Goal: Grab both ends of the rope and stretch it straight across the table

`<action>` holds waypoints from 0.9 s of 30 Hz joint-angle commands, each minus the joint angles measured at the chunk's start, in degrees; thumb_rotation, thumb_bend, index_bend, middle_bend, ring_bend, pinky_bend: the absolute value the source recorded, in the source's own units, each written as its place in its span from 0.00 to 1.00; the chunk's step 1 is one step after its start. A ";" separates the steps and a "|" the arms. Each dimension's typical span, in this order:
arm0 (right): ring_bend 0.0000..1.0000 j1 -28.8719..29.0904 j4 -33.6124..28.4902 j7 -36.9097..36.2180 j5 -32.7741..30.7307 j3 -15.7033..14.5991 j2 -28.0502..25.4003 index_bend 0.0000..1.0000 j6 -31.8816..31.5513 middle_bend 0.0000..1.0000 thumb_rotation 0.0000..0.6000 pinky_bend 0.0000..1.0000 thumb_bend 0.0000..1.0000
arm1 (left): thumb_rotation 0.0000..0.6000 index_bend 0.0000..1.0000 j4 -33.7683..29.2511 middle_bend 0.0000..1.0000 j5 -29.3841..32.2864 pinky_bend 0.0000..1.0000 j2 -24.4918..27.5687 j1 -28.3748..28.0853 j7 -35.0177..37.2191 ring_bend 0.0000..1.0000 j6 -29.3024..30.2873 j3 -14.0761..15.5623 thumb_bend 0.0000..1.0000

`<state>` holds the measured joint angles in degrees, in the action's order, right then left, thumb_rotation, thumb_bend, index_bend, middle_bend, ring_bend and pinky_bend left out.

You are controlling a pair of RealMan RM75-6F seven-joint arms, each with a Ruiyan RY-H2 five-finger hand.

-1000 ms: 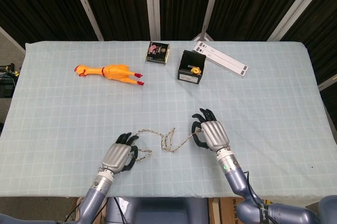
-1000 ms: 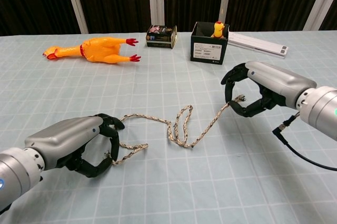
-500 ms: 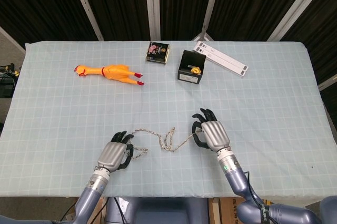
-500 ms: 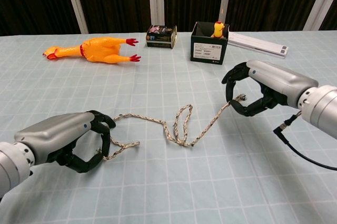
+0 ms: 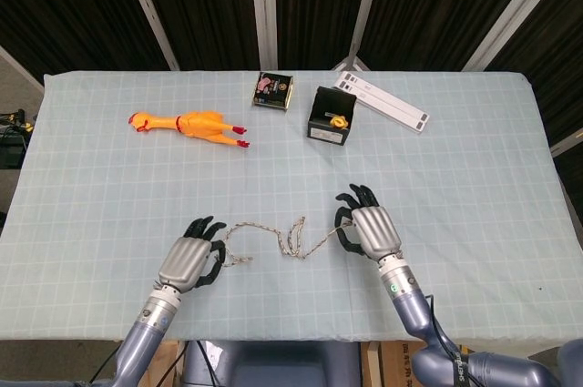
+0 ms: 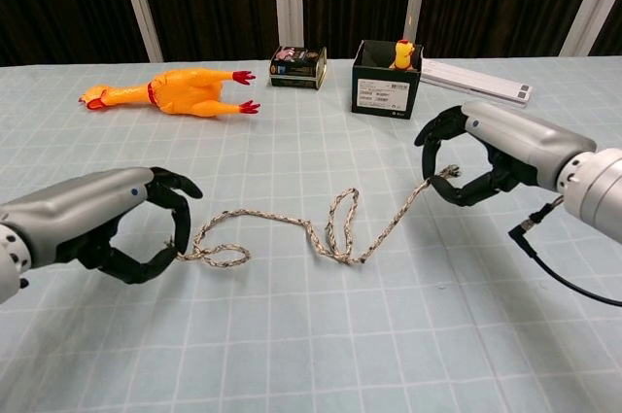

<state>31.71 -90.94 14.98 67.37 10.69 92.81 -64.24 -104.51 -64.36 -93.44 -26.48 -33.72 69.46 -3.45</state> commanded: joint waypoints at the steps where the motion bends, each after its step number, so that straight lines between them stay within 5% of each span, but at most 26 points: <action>1: 0.01 -0.05 -0.27 0.22 -0.07 0.13 -0.43 0.57 -0.16 0.25 1.00 0.00 0.52 | 1.00 0.60 -2.11 0.13 -1.11 0.00 2.76 0.15 0.51 0.00 0.71 -0.21 0.62; 27: 0.01 -1.11 -1.93 1.63 -2.43 1.90 -6.63 0.58 -1.89 0.25 1.00 0.00 0.52 | 1.00 0.61 -3.95 0.13 -4.63 0.00 24.93 3.12 13.31 0.00 2.47 -2.75 0.63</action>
<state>30.72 -92.93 16.69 65.08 12.49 86.40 -66.03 -108.72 -68.88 -69.02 -23.59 -20.89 71.85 -6.04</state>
